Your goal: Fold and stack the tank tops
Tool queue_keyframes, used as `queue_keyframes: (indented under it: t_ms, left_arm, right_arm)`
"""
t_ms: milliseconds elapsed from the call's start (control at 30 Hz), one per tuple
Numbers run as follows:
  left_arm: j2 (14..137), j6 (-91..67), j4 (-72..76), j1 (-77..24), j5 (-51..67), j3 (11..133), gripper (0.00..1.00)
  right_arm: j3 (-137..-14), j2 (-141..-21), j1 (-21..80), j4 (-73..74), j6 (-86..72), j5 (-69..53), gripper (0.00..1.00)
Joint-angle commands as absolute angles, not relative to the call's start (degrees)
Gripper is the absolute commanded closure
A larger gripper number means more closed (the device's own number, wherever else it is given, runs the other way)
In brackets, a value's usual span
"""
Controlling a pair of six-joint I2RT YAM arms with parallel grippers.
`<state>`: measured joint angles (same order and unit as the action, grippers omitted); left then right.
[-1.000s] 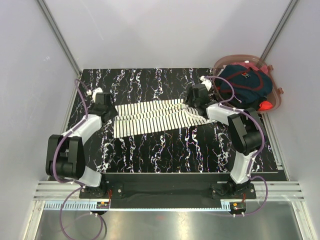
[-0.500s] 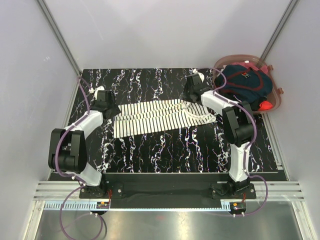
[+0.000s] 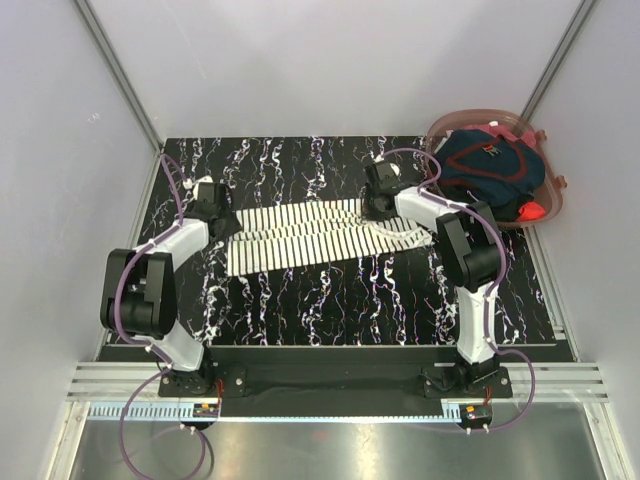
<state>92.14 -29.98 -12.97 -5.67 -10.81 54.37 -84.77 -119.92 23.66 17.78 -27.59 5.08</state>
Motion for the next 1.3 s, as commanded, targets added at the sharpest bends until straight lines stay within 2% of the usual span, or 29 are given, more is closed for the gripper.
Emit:
queue_keyframes:
  t_ms: [0,233,300,367,533,900,1000,1133,1167,1200,1267]
  left_arm:
    - [92.81,-29.0,-12.22,-5.71,-10.37,56.87,0.55]
    - [93.86,-28.74,-12.3,-5.8,-10.11,57.13,0.62]
    - [94.48,-28.74,-12.13,-5.8,-10.02,57.3,0.6]
    - [95.01,-28.83,-12.13,-5.8,-10.28,57.74,0.52]
    - [95.45,-28.48,-12.13,-6.06,-9.49,59.68,0.44]
    - [100.54,-28.83,-12.66,-6.59,-9.14,61.97,0.55]
    - [101.16,-29.0,-12.66,-6.77,-8.88,61.79,0.6]
    - [101.51,-28.83,-12.74,-6.77,-8.88,62.05,0.82]
    - [101.43,-28.65,-12.92,-6.77,-9.05,62.22,0.96]
    - [100.99,-28.57,-13.18,-6.77,-9.84,62.66,1.0]
    - [99.76,-28.13,-13.97,-6.77,-11.07,63.02,1.0]
  right_arm:
    - [-83.15,-116.02,24.7,18.28,-26.19,7.56,1.0]
    - [-78.76,-113.56,24.78,16.44,-26.98,10.9,1.0]
    - [-78.31,-113.9,24.7,16.26,-27.16,10.9,1.0]
    - [-78.31,-114.26,24.7,16.0,-27.33,10.29,1.0]
    - [-77.61,-114.26,24.87,15.21,-27.34,10.11,1.0]
    - [-77.52,-114.0,24.96,14.94,-27.33,10.46,1.0]
    - [-77.69,-114.0,25.05,14.94,-27.33,10.55,1.0]
    - [-78.75,-114.17,24.96,15.9,-26.9,11.86,1.0]
    - [-79.01,-114.17,24.96,16.17,-26.81,12.04,1.0]
    - [-79.71,-114.17,25.05,16.43,-26.81,12.39,1.0]
    - [-80.5,-114.17,24.96,17.22,-26.46,12.74,1.0]
